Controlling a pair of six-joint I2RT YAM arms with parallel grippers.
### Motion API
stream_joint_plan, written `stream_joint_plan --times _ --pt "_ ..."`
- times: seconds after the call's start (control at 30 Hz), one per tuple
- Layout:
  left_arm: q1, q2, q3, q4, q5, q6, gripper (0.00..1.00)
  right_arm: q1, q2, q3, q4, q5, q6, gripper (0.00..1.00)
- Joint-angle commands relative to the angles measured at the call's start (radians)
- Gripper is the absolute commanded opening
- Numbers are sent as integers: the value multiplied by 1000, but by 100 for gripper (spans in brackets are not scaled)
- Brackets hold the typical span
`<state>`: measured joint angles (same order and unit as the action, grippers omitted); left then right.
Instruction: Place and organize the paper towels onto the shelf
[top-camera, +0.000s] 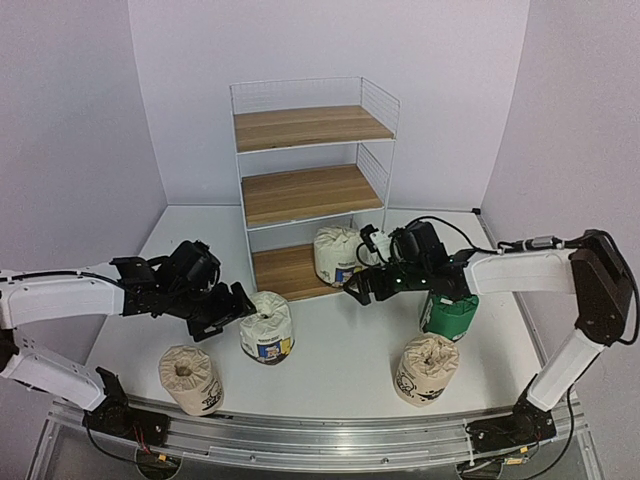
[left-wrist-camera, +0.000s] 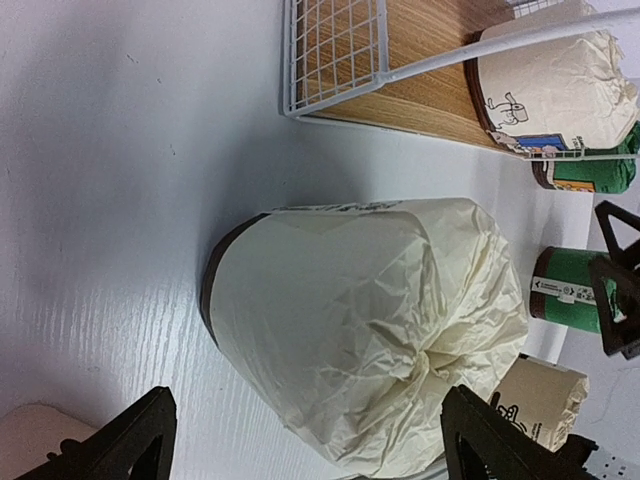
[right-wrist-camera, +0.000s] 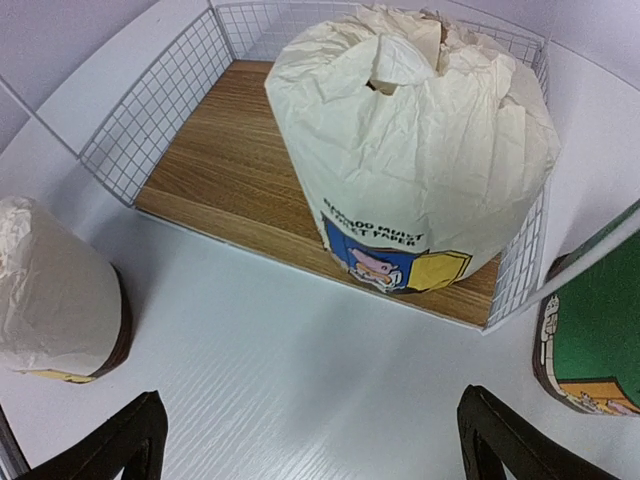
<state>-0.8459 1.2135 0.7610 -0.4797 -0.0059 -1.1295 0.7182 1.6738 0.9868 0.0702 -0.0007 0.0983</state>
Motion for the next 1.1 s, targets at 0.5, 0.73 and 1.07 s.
stream_joint_plan --times 0.5,0.73,1.07 --pt "-103 188 80 80 -63 -223 59 26 -180 -145 6 89 62 97" --pt "-142 198 86 135 -71 -274 37 26 -198 -148 3 97 70 97" --pt "-151 251 179 148 -106 -276 29 27 -233 -162 0 94 78 97"
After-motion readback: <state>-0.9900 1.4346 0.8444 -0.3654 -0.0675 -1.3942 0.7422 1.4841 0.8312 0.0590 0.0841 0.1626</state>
